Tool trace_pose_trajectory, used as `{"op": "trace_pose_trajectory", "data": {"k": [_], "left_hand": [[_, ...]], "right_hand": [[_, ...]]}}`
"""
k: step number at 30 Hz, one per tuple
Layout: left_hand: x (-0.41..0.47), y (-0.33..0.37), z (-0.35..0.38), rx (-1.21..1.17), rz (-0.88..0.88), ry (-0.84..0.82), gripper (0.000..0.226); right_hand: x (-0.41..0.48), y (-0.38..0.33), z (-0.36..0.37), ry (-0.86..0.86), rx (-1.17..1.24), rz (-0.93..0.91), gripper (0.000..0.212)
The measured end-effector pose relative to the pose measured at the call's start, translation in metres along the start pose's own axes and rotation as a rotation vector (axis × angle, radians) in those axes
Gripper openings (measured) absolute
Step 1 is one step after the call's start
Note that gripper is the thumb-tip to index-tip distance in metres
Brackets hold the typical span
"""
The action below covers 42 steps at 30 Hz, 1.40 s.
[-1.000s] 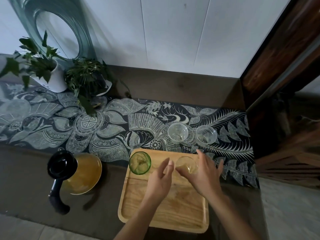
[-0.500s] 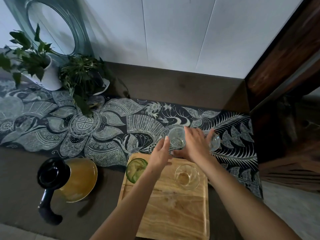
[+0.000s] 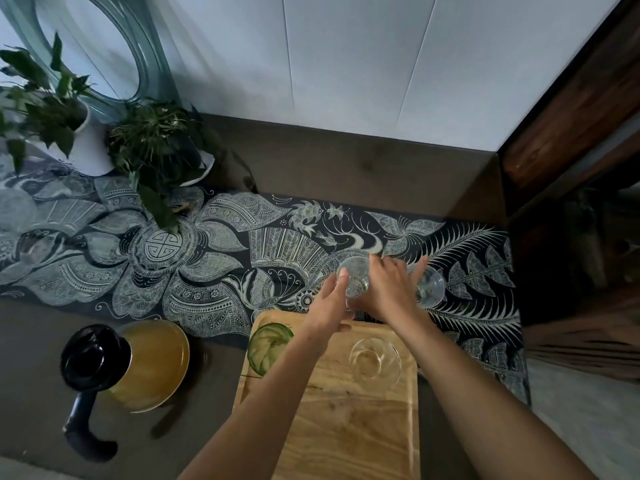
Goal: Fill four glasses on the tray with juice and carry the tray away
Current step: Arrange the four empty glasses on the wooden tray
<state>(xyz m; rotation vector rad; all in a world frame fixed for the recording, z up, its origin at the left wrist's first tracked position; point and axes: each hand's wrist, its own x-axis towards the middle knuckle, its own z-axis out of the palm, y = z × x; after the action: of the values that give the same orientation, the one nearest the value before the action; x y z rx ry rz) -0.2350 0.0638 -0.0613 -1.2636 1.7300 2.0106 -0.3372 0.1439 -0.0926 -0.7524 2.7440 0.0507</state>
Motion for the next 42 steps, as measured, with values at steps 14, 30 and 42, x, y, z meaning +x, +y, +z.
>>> {"op": "trace_pose_trajectory", "data": {"k": [14,30,42], "left_hand": [[-0.063,-0.014,-0.034,-0.229,0.218,0.116,0.043],[-0.196,-0.097,-0.098,-0.345,0.258,0.360,0.044],[-0.191,-0.174,-0.114,-0.264,0.004,0.419,0.037]], "right_hand": [[-0.073,-0.016,-0.038,0.349,0.414,-0.104,0.116],[-0.198,-0.084,-0.003,0.419,0.519,-0.396,0.103],[-0.229,-0.105,0.070,0.218,0.321,-0.378,0.100]]}}
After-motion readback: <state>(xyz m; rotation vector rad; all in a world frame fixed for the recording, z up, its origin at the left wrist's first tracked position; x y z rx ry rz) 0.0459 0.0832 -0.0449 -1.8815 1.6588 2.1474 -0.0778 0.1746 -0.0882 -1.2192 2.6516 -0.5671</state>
